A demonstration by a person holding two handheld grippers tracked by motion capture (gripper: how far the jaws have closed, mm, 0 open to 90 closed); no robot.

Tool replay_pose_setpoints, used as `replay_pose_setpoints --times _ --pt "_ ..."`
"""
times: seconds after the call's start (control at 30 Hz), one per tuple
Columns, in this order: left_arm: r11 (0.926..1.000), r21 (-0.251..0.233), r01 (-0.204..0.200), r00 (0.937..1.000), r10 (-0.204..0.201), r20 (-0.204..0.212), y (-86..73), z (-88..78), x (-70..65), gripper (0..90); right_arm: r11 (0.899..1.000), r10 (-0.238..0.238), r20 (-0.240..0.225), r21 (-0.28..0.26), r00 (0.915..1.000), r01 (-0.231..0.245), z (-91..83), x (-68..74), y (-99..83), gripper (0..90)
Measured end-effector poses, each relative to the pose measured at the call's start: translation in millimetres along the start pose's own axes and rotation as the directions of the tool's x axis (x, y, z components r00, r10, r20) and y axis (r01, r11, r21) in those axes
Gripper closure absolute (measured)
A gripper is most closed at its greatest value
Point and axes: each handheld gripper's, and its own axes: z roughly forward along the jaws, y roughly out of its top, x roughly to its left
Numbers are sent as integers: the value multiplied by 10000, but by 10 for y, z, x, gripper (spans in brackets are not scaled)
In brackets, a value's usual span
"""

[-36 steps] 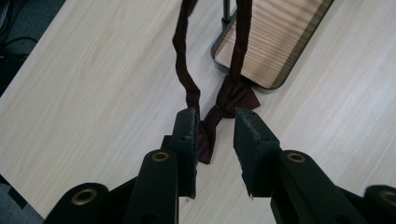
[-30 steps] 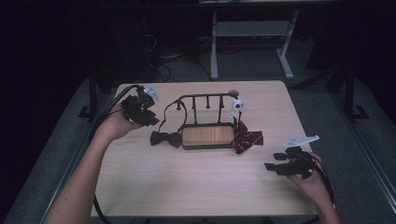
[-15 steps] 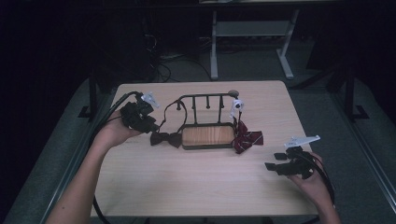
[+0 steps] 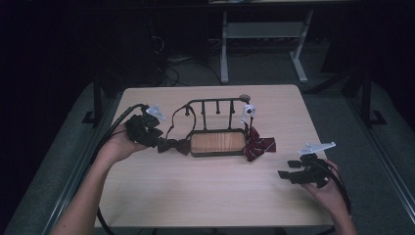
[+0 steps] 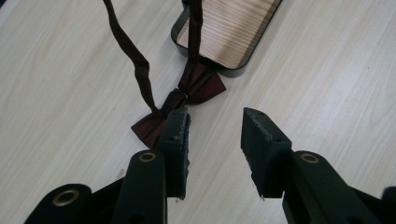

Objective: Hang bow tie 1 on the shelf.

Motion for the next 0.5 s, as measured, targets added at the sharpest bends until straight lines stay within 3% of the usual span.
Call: replay_pose_setpoints --times 0.5 --pt "9999 -125 90 9996 -86 272 -125 118 -93 583 10000 -32 14 -11 10000 32 8 -9 -3 362"
